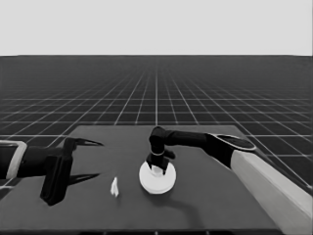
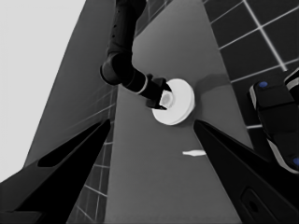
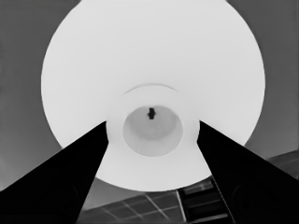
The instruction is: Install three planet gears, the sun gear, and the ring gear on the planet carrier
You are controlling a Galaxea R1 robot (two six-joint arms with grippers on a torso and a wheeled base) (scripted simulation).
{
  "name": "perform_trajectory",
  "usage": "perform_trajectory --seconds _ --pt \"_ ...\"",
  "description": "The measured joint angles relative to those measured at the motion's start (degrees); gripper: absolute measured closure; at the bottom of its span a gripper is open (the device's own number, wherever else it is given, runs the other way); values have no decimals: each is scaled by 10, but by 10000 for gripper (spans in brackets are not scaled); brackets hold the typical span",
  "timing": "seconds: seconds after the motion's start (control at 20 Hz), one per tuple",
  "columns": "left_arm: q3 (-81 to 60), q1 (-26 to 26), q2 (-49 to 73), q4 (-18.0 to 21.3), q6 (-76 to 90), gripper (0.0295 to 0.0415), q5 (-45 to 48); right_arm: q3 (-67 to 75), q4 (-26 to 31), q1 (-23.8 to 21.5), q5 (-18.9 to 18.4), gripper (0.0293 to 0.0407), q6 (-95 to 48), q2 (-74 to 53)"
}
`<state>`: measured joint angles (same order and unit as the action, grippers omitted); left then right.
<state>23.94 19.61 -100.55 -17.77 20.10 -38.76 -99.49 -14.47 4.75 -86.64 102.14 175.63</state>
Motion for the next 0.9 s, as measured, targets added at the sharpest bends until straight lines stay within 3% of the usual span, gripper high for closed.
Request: perform_trajectory --seconds 0.4,0.45,0.5,0.9 --pt "0 0 0 0 0 326 0 0 0 0 0 352 40 0" --pt "0 0 0 0 0 326 0 0 0 0 0 327 43 0" --pt "0 0 0 0 0 326 0 0 0 0 0 319 45 0" --pt "0 0 0 0 0 326 0 0 0 -1 0 315 47 0"
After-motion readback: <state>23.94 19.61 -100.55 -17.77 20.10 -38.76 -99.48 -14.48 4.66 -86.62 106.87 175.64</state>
